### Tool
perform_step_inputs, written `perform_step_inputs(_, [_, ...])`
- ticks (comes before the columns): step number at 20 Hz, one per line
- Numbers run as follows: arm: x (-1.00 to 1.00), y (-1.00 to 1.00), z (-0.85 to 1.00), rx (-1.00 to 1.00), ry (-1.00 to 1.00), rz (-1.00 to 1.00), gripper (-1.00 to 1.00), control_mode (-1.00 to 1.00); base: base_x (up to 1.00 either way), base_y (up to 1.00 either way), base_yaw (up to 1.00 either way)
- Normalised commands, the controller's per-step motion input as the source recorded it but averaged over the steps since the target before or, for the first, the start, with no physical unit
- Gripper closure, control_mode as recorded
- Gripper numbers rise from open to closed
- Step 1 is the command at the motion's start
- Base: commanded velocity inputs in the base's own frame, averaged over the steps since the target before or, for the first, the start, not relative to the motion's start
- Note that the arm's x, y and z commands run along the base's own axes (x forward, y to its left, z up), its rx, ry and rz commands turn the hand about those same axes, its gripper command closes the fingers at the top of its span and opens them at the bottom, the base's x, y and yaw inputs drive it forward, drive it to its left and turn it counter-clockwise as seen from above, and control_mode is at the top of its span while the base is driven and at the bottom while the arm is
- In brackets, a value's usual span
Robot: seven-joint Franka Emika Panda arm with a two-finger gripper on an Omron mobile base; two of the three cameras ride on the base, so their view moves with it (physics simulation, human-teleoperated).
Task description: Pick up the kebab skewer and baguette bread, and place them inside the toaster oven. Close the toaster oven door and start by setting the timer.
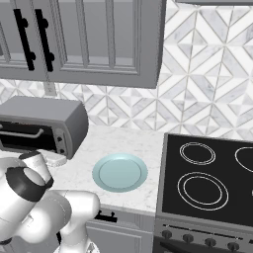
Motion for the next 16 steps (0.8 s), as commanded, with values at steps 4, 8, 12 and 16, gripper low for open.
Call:
perform_step_inputs(4, [0.01, -0.15, -0.1, 0.0, 0.0, 0.0, -1.0, -1.0, 0.0, 0.0, 0.0])
perform_step_inputs(8, [0.0, -0.09, -0.14, 0.0, 0.0, 0.0, -1.0, -1.0, 0.0, 0.0, 0.0])
perform_step_inputs(12, [0.08, -0.11, -0.13, 0.0, 0.0, 0.01, -1.0, -1.0, 0.0, 0.0, 0.0])
perform_step_inputs(16, [0.07, -0.08, -0.1, 0.0, 0.0, 0.01, -1.0, -1.0, 0.0, 0.0, 0.0])
